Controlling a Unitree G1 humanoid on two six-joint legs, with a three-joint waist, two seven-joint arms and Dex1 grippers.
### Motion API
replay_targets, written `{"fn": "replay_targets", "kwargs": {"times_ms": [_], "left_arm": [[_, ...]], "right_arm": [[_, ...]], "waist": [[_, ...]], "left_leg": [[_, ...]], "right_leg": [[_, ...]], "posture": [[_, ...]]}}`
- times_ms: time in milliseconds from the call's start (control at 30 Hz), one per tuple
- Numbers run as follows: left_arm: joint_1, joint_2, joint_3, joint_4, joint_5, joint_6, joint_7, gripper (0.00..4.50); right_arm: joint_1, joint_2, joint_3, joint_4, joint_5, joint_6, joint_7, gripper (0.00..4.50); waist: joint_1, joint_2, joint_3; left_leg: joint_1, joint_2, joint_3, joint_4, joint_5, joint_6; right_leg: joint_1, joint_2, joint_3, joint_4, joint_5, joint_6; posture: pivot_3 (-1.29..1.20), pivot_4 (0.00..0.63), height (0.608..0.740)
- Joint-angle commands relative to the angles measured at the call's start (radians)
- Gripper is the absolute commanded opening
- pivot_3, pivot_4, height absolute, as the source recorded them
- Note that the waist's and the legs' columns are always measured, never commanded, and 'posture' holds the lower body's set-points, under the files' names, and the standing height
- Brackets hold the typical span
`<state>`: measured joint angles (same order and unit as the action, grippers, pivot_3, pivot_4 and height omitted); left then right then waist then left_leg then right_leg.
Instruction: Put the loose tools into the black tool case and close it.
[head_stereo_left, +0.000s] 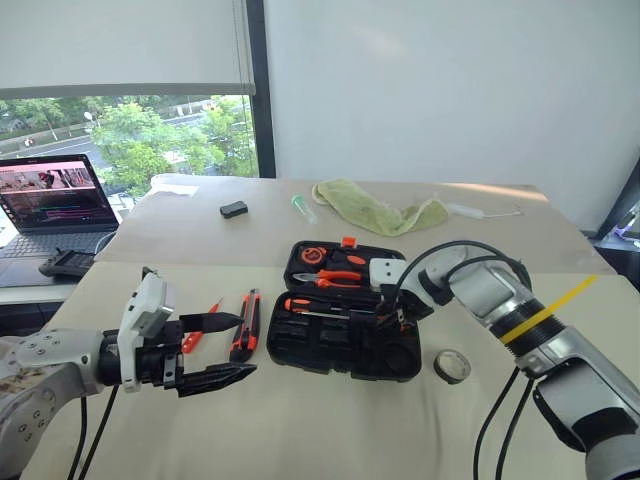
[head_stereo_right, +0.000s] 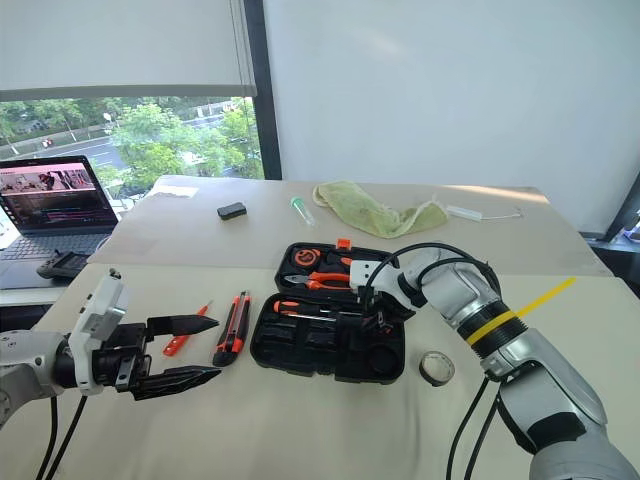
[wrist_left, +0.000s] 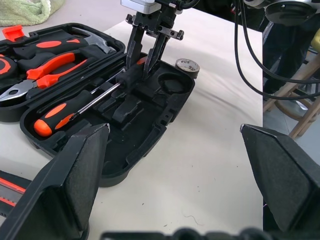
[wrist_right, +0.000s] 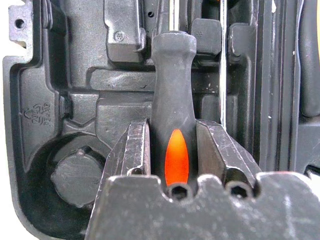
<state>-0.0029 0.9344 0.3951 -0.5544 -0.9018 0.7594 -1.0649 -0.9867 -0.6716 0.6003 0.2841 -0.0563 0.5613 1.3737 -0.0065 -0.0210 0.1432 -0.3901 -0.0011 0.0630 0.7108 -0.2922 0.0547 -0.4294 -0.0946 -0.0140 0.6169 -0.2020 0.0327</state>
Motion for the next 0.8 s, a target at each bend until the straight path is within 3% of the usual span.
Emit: {"fn": "replay_targets", "kwargs": {"times_ms": [33, 100, 167, 300, 700, 800], "left_arm": [[-0.013, 0.001, 0.001, -0.023, -0.002, -0.03, 0.007, 4.5], [-0.012, 0.0, -0.003, -0.026, -0.002, -0.03, 0.012, 4.5], [-0.01, -0.001, -0.004, -0.029, -0.006, -0.028, 0.016, 4.5], [-0.011, -0.001, -0.007, -0.029, -0.01, -0.026, 0.024, 4.5], [-0.034, -0.001, -0.035, -0.017, -0.007, -0.037, 0.035, 4.5], [-0.037, 0.001, -0.034, -0.014, -0.004, -0.038, 0.036, 4.5]], "right_arm": [[-0.006, 0.006, 0.001, 0.021, -0.039, 0.022, 0.0, 0.99], [-0.009, 0.019, -0.005, 0.038, -0.04, 0.028, -0.008, 0.99], [-0.01, 0.022, -0.01, 0.041, -0.037, 0.032, 0.0, 1.99], [-0.003, 0.015, -0.036, 0.01, -0.025, 0.076, 0.006, 3.14], [0.063, -0.044, -0.143, -0.207, 0.08, 0.166, 0.022, 3.14], [0.07, 0.007, -0.229, -0.227, 0.153, 0.216, -0.026, 2.43]], "waist": [[-0.001, 0.0, 0.0], [-0.003, 0.0, 0.0], [-0.005, 0.0, 0.0], [-0.004, 0.0, 0.0], [-0.007, 0.0, 0.0], [-0.008, 0.0, 0.0]], "left_leg": [[0.0, 0.0, 0.0, 0.0, 0.0, 0.0], [0.0, 0.0, 0.0, 0.0, 0.0, 0.0], [0.001, 0.0, 0.0, 0.0, 0.0, 0.0], [0.0, 0.0, 0.0, -0.001, 0.0, 0.0], [-0.009, 0.0, 0.0, -0.003, 0.001, -0.002], [-0.009, 0.0, 0.0, -0.003, 0.001, -0.002]], "right_leg": [[0.0, 0.0, 0.0, 0.0, 0.0, 0.0], [0.0, 0.0, 0.0, 0.0, 0.0, 0.0], [0.0, 0.0, 0.0, 0.0, 0.0, 0.0], [0.0, 0.0, 0.0, 0.0, 0.0, -0.001], [-0.011, 0.0, 0.0, 0.0, -0.001, -0.002], [-0.011, 0.0, 0.0, 0.0, -0.001, -0.002]], "posture": [[0.0, 0.15, 0.74], [0.0, 0.15, 0.74], [0.0, 0.15, 0.74], [0.0, 0.15, 0.74], [0.0, 0.15, 0.74], [0.0, 0.15, 0.74]]}}
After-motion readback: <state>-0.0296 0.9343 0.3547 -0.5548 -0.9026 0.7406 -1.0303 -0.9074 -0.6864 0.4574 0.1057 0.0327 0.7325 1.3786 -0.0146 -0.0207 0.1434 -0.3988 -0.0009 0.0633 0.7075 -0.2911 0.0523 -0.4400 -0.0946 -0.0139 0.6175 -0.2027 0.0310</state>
